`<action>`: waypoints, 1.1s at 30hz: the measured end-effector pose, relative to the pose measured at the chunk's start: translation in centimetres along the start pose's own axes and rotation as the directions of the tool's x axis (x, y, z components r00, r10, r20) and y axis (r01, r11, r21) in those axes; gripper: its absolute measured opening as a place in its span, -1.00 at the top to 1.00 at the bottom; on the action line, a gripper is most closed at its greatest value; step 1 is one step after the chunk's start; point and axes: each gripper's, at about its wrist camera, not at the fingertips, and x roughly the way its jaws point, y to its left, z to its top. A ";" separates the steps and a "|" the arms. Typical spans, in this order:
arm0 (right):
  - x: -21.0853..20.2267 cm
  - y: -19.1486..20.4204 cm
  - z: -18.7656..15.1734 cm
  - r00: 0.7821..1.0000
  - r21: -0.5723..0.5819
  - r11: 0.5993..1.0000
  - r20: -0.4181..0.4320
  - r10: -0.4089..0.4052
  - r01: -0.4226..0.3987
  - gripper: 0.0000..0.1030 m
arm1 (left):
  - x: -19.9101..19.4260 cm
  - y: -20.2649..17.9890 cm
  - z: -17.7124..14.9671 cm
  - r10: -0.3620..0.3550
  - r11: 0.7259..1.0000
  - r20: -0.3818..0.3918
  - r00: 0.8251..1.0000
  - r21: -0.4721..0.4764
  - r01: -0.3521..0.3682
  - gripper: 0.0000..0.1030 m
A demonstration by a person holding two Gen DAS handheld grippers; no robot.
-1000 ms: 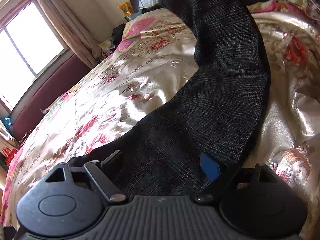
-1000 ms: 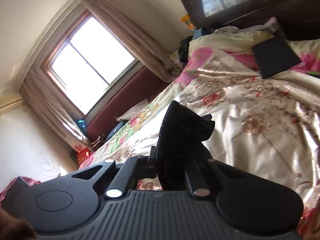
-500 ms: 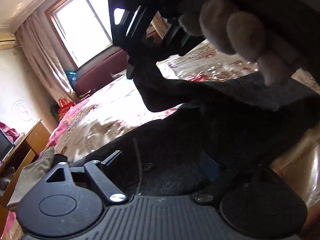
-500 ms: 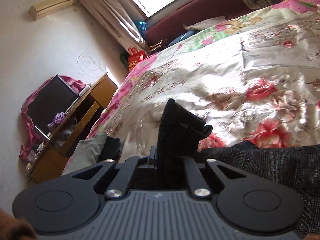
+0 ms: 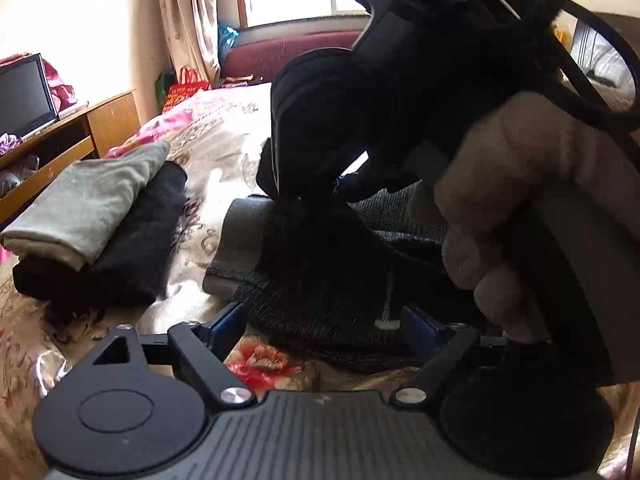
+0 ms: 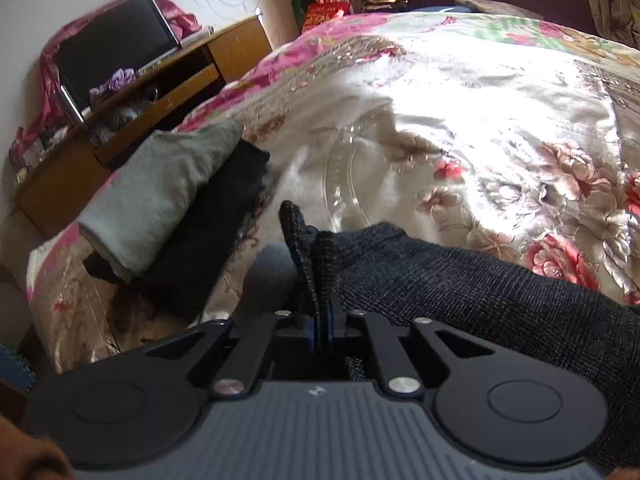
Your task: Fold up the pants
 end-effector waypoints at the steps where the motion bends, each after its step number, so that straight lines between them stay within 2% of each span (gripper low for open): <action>1: 0.4 0.2 -0.1 1.000 -0.010 1.000 -0.001 -0.014 0.014 0.84 | 0.2 0.1 0.0 0.004 1.000 -0.010 1.000 -0.009 -0.004 -0.87; 5: 0.5 0.6 -0.1 0.999 -0.057 0.998 -0.010 -0.031 0.031 0.77 | 0.4 0.6 -0.2 -0.014 0.999 -0.006 1.000 -0.031 0.014 -0.87; 8: 0.6 2.1 -0.1 0.998 -0.153 0.986 0.008 -0.060 0.060 0.82 | 0.5 0.8 -0.2 -0.009 0.999 -0.012 1.000 -0.043 0.008 -0.87; 12: 0.3 4.2 -0.1 0.997 -0.265 0.962 0.050 -0.058 0.070 0.82 | 0.6 1.3 -0.2 -0.009 0.997 -0.019 1.000 -0.071 0.008 -0.87; 16: 1.1 5.4 -0.4 0.997 -0.345 0.936 0.043 -0.058 0.069 0.82 | 0.9 1.4 -0.2 0.004 0.997 -0.034 0.999 -0.072 -0.006 -0.87; 20: 0.5 6.6 -1.4 0.995 -0.453 0.888 0.093 -0.048 0.085 0.83 | 0.4 0.8 -0.2 0.009 0.999 -0.012 1.000 -0.049 -0.009 -0.87; 22: -0.4 6.8 -1.4 0.989 -0.462 0.882 0.141 -0.033 0.096 0.85 | 0.1 0.8 -0.1 0.002 0.999 0.000 1.000 -0.052 -0.002 -0.87; 25: -1.3 6.7 -0.8 0.982 -0.427 0.898 0.190 -0.023 0.103 0.85 | 0.1 0.9 -0.1 -0.005 0.998 -0.004 1.000 -0.059 0.005 -0.87; 27: -0.5 7.0 -0.9 0.986 -0.455 0.884 0.161 -0.039 0.109 0.84 | 0.3 0.9 0.0 0.002 0.998 -0.018 1.000 -0.055 -0.003 -0.87; 29: 1.6 7.4 -1.4 0.998 -0.506 0.860 0.041 -0.058 0.070 0.70 | 0.6 0.9 0.0 0.014 0.999 -0.042 0.999 -0.046 -0.016 -0.87; 30: 2.5 7.7 -1.7 0.998 -0.532 0.845 -0.004 -0.062 0.050 0.46 | 0.6 0.8 -0.1 0.021 0.999 -0.050 0.999 -0.039 -0.022 -0.86; 31: 2.9 7.9 -2.0 0.998 -0.550 0.834 -0.023 -0.056 0.034 0.33 | 0.5 0.8 -0.1 0.033 0.999 -0.047 0.998 -0.036 -0.034 -0.86; 33: 2.1 8.0 -1.9 1.000 -0.539 0.842 -0.005 -0.010 0.005 0.33 | -0.3 1.2 0.0 0.017 0.999 -0.032 0.999 -0.049 -0.018 -0.87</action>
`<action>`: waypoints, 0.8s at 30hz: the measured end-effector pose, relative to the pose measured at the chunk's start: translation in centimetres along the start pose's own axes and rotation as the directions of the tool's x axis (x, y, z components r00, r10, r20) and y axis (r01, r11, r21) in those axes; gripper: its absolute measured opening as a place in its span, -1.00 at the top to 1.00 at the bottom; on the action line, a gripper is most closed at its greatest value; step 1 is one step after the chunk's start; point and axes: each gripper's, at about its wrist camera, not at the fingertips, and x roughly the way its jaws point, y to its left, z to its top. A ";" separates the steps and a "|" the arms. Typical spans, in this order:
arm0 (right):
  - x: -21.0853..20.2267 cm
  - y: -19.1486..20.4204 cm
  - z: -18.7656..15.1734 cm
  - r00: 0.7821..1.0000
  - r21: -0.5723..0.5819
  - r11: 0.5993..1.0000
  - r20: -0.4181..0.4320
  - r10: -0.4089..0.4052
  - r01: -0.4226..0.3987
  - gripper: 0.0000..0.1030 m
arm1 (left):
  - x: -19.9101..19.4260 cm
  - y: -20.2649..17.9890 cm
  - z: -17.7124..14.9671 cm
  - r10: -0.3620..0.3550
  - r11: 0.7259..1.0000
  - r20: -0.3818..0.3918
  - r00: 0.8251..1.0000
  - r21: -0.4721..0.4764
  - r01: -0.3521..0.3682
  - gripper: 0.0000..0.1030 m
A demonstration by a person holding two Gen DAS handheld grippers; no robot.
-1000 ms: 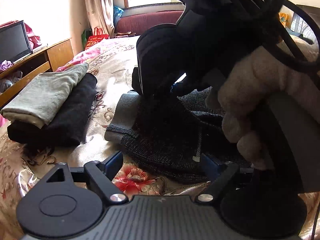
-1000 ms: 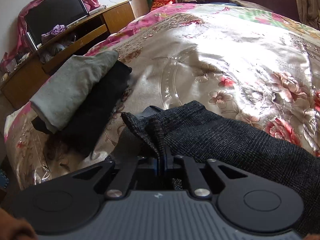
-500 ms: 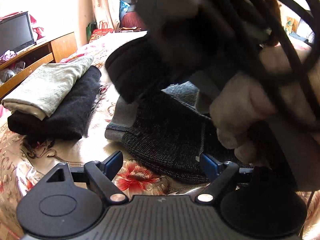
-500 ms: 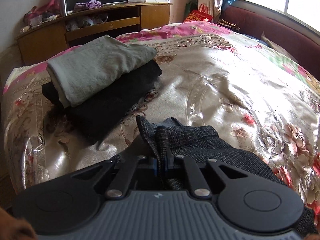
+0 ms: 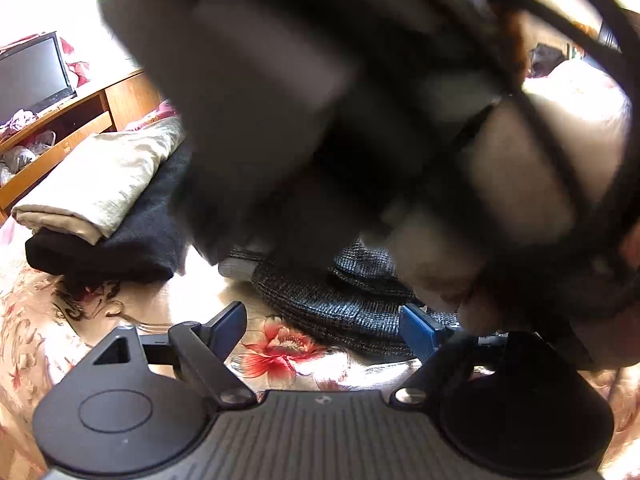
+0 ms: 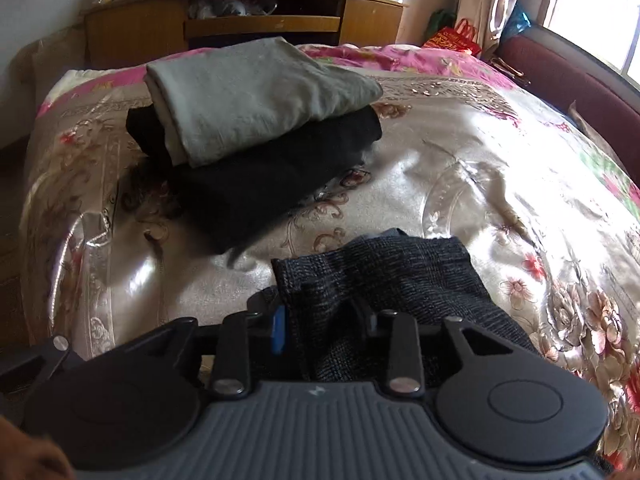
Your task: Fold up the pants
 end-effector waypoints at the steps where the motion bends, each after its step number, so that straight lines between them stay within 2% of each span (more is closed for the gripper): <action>1: -0.6 -0.3 0.2 1.000 0.027 0.999 0.018 0.024 -0.024 0.39 | -0.4 0.2 0.0 -0.008 1.000 0.002 1.000 -0.004 0.008 -0.87; 3: -3.2 -1.4 0.3 0.995 0.095 0.993 0.084 0.063 -0.071 0.38 | -1.6 1.0 -0.4 -0.001 1.000 0.019 1.000 -0.019 0.001 -0.87; 7: -9.2 -4.5 -2.0 0.980 0.203 0.976 0.195 0.034 -0.074 0.27 | -4.4 2.8 -0.1 0.008 0.997 0.098 0.995 -0.078 0.000 -0.88; 9: -11.2 -6.8 -4.3 0.980 0.288 0.957 0.198 -0.035 -0.024 0.26 | -4.7 2.5 1.2 0.020 0.999 0.160 0.987 -0.043 -0.014 -0.92; 11: -12.5 -9.0 -7.0 0.978 0.359 0.930 0.155 -0.138 0.075 0.25 | -3.6 1.4 2.5 0.062 0.997 0.211 0.976 0.034 -0.070 -0.97; 13: -13.7 -11.7 -10.3 0.971 0.467 0.867 0.072 -0.230 0.171 0.25 | -1.8 0.0 3.5 0.084 0.986 0.256 0.963 0.118 -0.117 -0.97; 15: -15.0 -13.9 -13.4 0.962 0.567 0.799 0.038 -0.269 0.201 0.25 | 0.2 -1.2 4.2 0.074 0.976 0.283 0.956 0.178 -0.128 -0.97; 16: -15.5 -14.7 -14.9 0.957 0.595 0.775 0.030 -0.287 0.213 0.26 | 1.1 -1.6 4.4 0.071 0.972 0.272 0.960 0.199 -0.128 -0.97; 18: -15.9 -15.7 -17.6 0.936 0.619 0.728 -0.035 -0.350 0.295 0.23 | 3.9 -2.8 4.2 0.078 0.956 0.205 0.976 0.261 -0.132 -0.97; 20: -16.2 -16.9 -20.1 0.935 0.684 0.666 -0.067 -0.349 0.298 0.25 | 6.8 -3.4 2.8 0.097 0.942 0.052 0.994 0.316 -0.109 -0.98; 22: -16.8 -17.9 -22.5 0.935 0.755 0.591 -0.079 -0.347 0.283 0.26 | 7.1 -2.9 1.6 0.077 0.951 0.088 0.993 0.294 -0.100 -0.98; 24: -18.0 -18.4 -24.8 0.930 0.808 0.525 -0.073 -0.359 0.266 0.23 | 6.8 -3.1 2.2 0.083 0.945 0.073 0.994 0.310 -0.102 -0.98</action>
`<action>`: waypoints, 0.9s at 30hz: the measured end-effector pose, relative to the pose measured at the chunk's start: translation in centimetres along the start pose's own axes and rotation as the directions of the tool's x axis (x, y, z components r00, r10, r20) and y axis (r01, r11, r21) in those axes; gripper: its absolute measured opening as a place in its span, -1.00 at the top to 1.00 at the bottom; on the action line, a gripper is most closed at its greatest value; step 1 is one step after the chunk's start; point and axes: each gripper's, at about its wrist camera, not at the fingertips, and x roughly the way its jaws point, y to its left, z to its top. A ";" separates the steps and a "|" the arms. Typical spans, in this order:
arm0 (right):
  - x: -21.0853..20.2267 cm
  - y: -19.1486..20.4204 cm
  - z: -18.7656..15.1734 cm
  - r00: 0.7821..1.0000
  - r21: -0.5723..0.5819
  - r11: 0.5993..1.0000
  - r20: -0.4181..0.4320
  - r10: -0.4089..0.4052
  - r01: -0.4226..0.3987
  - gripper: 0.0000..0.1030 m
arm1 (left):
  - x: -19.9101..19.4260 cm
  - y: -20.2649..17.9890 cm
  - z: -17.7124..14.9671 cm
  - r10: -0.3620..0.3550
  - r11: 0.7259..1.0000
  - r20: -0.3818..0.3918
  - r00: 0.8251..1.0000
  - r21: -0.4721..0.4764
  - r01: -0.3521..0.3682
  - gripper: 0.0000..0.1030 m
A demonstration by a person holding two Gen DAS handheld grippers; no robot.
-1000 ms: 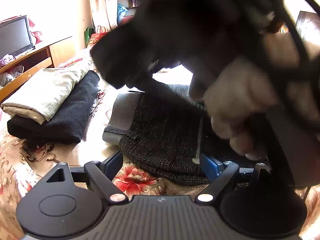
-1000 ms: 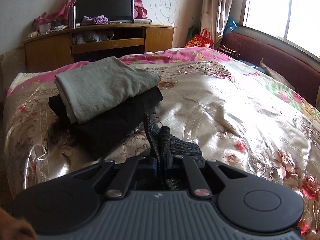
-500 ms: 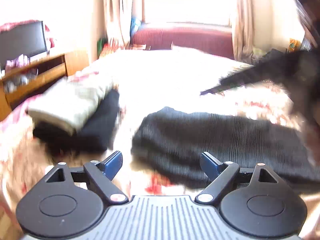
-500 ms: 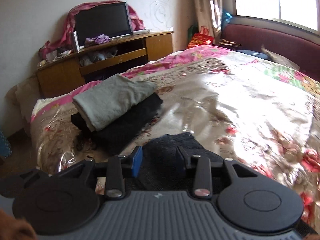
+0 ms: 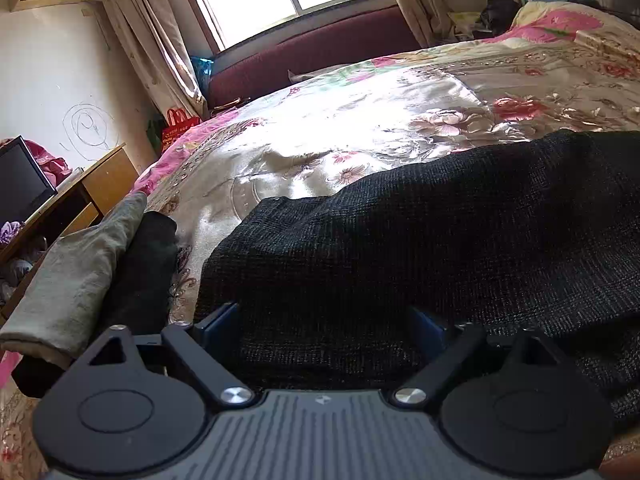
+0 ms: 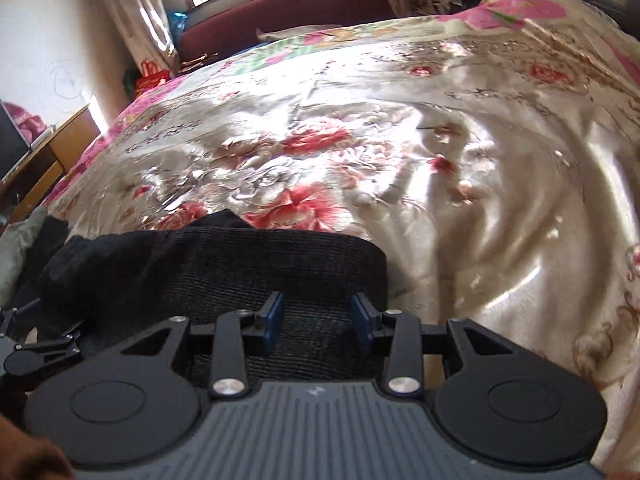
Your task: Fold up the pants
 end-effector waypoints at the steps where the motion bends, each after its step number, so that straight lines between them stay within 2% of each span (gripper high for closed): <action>1: -0.6 -1.6 -0.4 1.000 0.044 0.999 0.004 0.006 -0.006 0.21 | -0.1 -0.1 0.3 0.005 1.000 -0.008 1.000 0.007 -0.005 -0.98; 4: -0.5 -4.1 -1.4 0.995 0.166 0.982 -0.039 0.094 -0.087 0.22 | -0.6 -1.3 1.2 0.034 0.997 -0.014 0.999 0.075 -0.033 -0.98; 6: -0.4 -5.2 -2.0 0.993 0.204 0.974 -0.036 0.109 -0.100 0.19 | -1.0 -2.3 1.4 0.061 0.990 -0.012 0.998 0.127 -0.059 -0.98; 8: -0.2 -7.0 -2.7 0.981 0.300 0.938 -0.031 0.190 -0.172 0.18 | -1.7 -2.7 1.4 0.064 0.986 -0.009 0.998 0.152 -0.062 -0.98; 10: 0.4 -8.5 -3.3 0.950 0.417 0.867 -0.026 0.312 -0.273 0.17 | -2.1 -3.2 1.5 0.061 0.984 -0.007 0.998 0.168 -0.059 -0.98; 11: 0.7 -8.8 -3.5 0.936 0.433 0.848 -0.028 0.350 -0.305 0.15 | -2.4 -3.4 1.7 0.054 0.983 -0.005 0.999 0.175 -0.053 -0.98; 13: 1.2 -9.0 -3.8 0.931 0.407 0.857 -0.040 0.363 -0.316 0.18 | -3.1 -3.7 2.1 0.028 0.985 0.006 1.000 0.172 -0.029 -0.97; 14: 1.7 -9.3 -4.0 0.923 0.426 0.842 -0.037 0.382 -0.331 0.17 | -3.6 -4.0 2.4 0.008 0.986 0.022 1.000 0.169 -0.011 -0.97; 15: 2.3 -10.0 -4.3 0.911 0.466 0.811 -0.024 0.412 -0.354 0.16 | -4.1 -4.2 2.6 -0.007 0.986 0.034 0.999 0.168 0.001 -0.98; 17: 2.5 -10.9 -4.5 0.881 0.531 0.747 -0.001 0.473 -0.401 0.13 | -5.0 -5.1 3.1 -0.035 0.983 0.060 0.998 0.182 0.024 -0.98; 19: 2.0 -11.2 -4.4 0.843 0.538 0.707 0.014 0.537 -0.459 0.13 | -5.1 -6.0 3.3 -0.055 0.978 0.057 0.997 0.204 0.042 -0.98; 21: 1.8 -11.4 -4.6 0.833 0.523 0.700 0.032 0.553 -0.485 0.13 | -4.9 -7.0 3.2 -0.072 0.970 0.044 0.996 0.236 0.060 -0.98; 23: 3.0 -11.8 -4.8 0.840 0.540 0.704 0.009 0.543 -0.461 0.17 | -4.5 -8.1 3.1 -0.077 0.961 0.031 0.997 0.269 0.066 -0.98; 25: 3.9 -11.7 -4.6 0.818 0.563 0.667 0.027 0.574 -0.487 0.13 | -4.4 -8.7 3.0 -0.080 0.957 0.031 0.996 0.281 0.068 -0.98; 27: 4.6 -10.5 -3.9 0.785 0.565 0.636 0.036 0.618 -0.526 0.12 | -4.3 -9.1 3.2 -0.077 0.956 0.025 0.997 0.286 0.066 -0.98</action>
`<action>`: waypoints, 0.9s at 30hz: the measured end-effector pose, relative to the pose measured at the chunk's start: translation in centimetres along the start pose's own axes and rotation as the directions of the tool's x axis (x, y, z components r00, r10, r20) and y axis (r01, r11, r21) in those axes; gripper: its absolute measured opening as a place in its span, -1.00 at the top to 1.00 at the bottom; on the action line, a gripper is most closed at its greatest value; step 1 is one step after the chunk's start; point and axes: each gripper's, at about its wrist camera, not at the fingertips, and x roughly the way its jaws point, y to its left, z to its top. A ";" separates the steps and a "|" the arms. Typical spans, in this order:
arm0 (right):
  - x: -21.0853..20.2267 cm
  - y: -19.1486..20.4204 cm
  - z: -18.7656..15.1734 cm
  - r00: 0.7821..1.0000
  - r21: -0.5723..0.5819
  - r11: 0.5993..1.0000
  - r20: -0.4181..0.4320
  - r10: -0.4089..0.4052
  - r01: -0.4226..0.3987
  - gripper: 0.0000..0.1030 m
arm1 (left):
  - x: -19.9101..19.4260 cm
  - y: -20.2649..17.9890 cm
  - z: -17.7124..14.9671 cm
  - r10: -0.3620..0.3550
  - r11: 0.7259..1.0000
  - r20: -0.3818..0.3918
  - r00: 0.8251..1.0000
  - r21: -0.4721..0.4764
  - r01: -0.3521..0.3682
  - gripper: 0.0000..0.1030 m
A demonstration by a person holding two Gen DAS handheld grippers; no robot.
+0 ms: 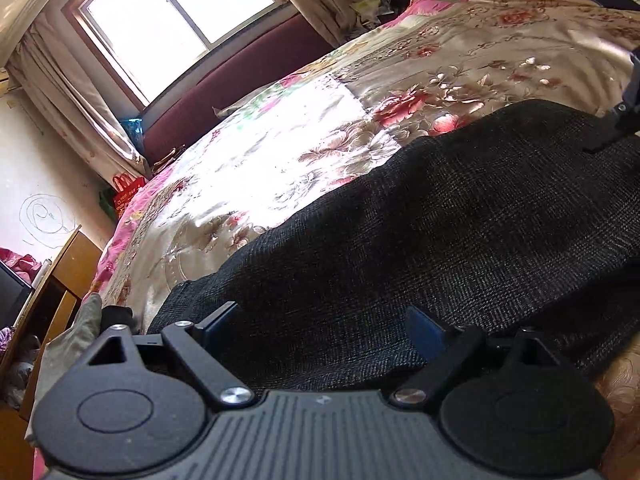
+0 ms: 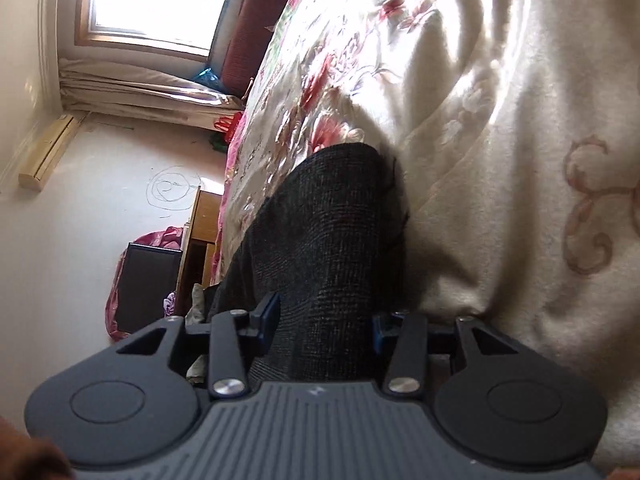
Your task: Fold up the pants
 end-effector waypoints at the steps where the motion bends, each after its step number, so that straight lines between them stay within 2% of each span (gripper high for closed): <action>1: 0.6 0.4 0.1 0.999 -0.004 1.000 -0.013 0.030 -0.030 0.24 | 0.0 0.0 0.1 0.001 1.000 -0.005 1.000 0.002 -0.001 -0.98; 2: 1.4 1.1 0.0 0.997 -0.007 0.998 -0.025 0.068 -0.068 0.36 | -0.1 -0.1 0.2 0.003 1.000 -0.010 1.000 0.006 -0.003 -0.98; 3: 1.7 1.5 0.0 0.997 -0.012 0.998 -0.023 0.069 -0.070 0.67 | -0.2 -0.1 0.3 0.005 1.000 -0.014 1.000 0.012 -0.005 -0.98; 4: 1.7 1.6 0.0 0.999 -0.014 0.999 -0.013 0.051 -0.051 0.76 | -0.2 -0.2 0.3 0.006 1.000 -0.018 1.000 0.021 -0.006 -0.98; 7: -0.2 1.1 0.4 0.998 0.011 0.999 0.043 0.047 -0.048 0.82 | -0.7 -1.1 0.6 -0.003 0.999 -0.022 1.000 0.050 0.004 -0.95; 10: -2.8 0.7 0.8 0.995 0.006 1.000 0.099 0.011 -0.012 0.83 | -1.9 -3.3 1.2 -0.033 0.994 0.005 0.999 0.109 0.033 -0.91; 13: -5.9 0.1 1.1 0.985 0.021 1.000 0.171 0.003 -0.007 0.83 | -3.3 -6.1 2.3 -0.117 0.984 0.038 0.992 0.140 0.110 -0.87; 16: -10.0 -0.5 1.2 0.969 -0.004 0.996 0.234 -0.081 0.084 0.83 | -4.6 -8.9 3.4 -0.228 0.965 0.061 0.972 0.150 0.217 -0.78; 18: -12.6 -0.1 1.3 0.943 -0.048 0.974 0.267 -0.200 0.220 0.83 | -5.6 -10.1 4.2 -0.328 0.937 0.069 0.942 0.147 0.316 -0.79; 21: -16.1 0.0 1.2 0.912 -0.029 0.955 0.306 -0.272 0.294 0.82 | -6.5 -10.7 5.0 -0.432 0.897 0.073 0.899 0.142 0.420 -0.83; 25: -18.2 2.1 0.3 0.872 -0.071 0.920 0.354 -0.338 0.385 0.82 | -7.9 -9.1 5.1 -0.404 0.913 0.155 0.902 0.129 0.387 -0.83; 27: -18.2 3.2 0.0 0.860 -0.087 0.905 0.361 -0.360 0.416 0.82 | -7.6 -7.4 4.7 -0.365 0.931 0.180 0.913 0.075 0.357 -0.84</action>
